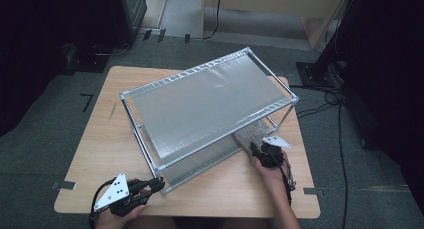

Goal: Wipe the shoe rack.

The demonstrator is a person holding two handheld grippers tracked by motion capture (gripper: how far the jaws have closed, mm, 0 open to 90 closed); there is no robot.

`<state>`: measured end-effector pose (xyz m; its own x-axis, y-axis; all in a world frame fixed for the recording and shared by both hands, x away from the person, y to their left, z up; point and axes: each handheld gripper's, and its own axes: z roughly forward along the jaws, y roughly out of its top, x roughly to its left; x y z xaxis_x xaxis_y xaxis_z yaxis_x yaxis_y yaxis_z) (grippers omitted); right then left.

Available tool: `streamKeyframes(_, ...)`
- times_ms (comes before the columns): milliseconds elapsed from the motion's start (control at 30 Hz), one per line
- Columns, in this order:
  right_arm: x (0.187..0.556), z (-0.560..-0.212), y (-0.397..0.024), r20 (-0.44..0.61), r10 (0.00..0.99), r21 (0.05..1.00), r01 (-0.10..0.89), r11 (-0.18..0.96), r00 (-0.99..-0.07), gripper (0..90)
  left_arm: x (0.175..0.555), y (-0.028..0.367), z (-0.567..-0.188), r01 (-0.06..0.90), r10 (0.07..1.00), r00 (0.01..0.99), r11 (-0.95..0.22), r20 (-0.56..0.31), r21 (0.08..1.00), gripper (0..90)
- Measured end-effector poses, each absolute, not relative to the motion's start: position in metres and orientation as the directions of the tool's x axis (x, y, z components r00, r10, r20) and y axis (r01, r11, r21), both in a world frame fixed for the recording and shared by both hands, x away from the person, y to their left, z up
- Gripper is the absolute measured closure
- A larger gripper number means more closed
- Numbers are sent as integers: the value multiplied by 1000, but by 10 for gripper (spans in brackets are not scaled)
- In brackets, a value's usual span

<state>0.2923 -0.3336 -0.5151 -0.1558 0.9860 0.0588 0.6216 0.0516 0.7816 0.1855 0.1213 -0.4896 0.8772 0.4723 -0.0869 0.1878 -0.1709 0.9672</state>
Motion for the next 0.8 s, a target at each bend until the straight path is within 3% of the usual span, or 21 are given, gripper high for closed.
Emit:
streamKeyframes(133,299,-516,-355,59,995,786,619,5,-82,629,186,121,-490,189,472,877,-169,-88,967,805)
streamKeyframes(400,298,-513,-371,73,997,787,616,-45,-20,627,185,122,-489,186,475,876,-174,-83,967,806)
streamKeyframes(800,290,-510,-385,79,997,792,606,-76,21,633,186,132,-489,205,458,883,-174,-106,963,802)
